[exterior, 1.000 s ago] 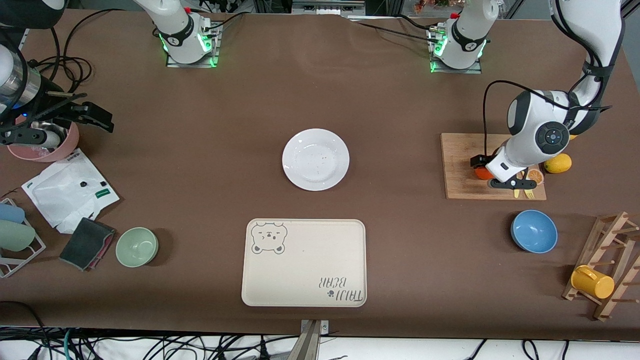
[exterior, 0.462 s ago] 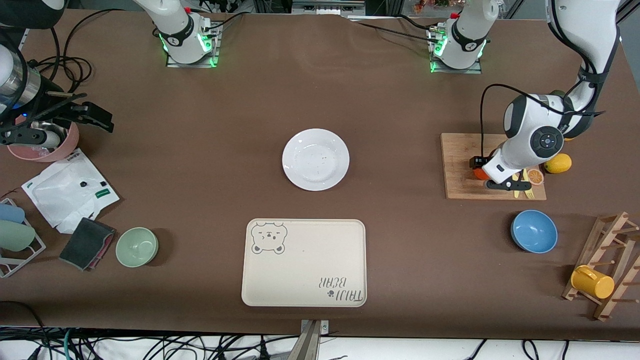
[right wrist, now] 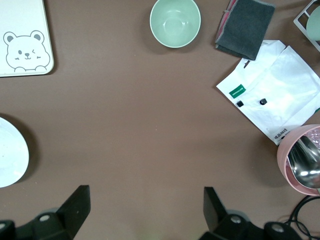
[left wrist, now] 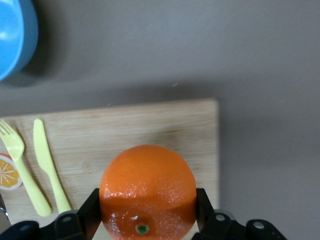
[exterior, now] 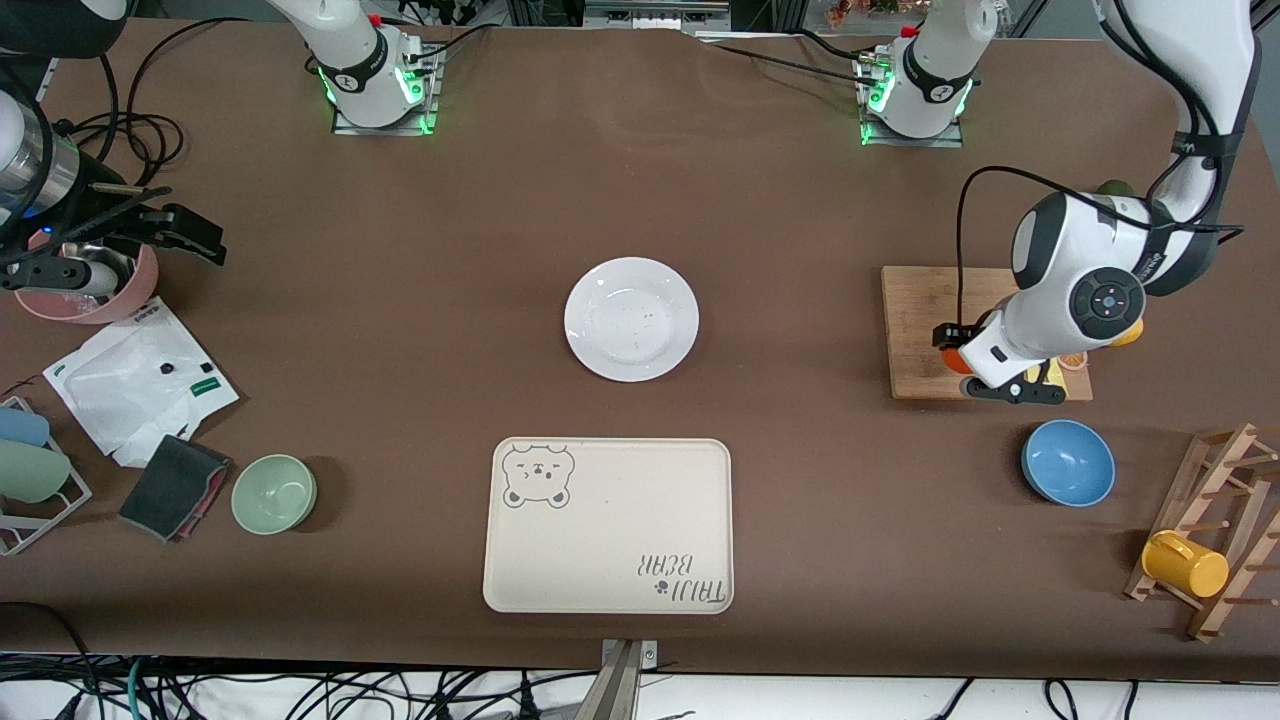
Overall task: Place orange and plate with both arms
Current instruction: 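Carry the orange with the left gripper onto the white plate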
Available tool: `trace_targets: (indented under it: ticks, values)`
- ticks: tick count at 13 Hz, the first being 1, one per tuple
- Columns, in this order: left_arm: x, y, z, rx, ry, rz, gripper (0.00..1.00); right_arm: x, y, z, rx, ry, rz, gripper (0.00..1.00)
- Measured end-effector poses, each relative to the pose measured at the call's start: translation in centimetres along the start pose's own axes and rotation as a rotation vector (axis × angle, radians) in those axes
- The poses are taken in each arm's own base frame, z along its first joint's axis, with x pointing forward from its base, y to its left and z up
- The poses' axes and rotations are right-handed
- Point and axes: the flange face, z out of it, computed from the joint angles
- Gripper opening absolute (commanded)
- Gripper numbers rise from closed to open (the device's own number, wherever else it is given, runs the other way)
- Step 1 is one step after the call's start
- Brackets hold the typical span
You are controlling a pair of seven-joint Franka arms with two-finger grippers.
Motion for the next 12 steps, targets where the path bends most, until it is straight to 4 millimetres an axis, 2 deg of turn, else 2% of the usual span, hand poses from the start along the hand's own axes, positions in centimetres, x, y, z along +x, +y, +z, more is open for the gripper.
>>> trace_targets:
  ticks: [2,4,6,8,9,10,12]
  values:
    - [0.7,3.4,-4.0,-0.074,0.009,0.011,0.14,0.0,0.0,0.0,0.000,0.000,0.000,1.00]
    - [0.8,7.6,-6.6,-0.112,0.024,0.000,0.14,0.0,0.0,0.0,0.000,0.000,0.001,1.00]
    - [0.2,14.1,-8.2,-0.115,0.039,-0.083,0.14,0.0,0.1,0.0,0.000,-0.001,0.001,1.00]
    - [-1.1,21.8,-9.0,-0.122,0.043,-0.202,0.14,0.0,0.1,0.0,0.000,-0.001,0.001,1.00]
    - [-1.8,25.4,-9.1,-0.139,0.034,-0.253,0.17,0.0,0.1,0.0,0.000,-0.001,0.001,1.00]
    - [-2.5,28.7,-8.9,-0.149,0.023,-0.298,0.16,0.0,0.1,0.0,0.000,-0.001,0.002,1.00]
    - [-3.6,34.9,-7.2,-0.146,-0.003,-0.340,0.15,0.0,0.1,0.0,0.000,-0.001,0.002,1.00]
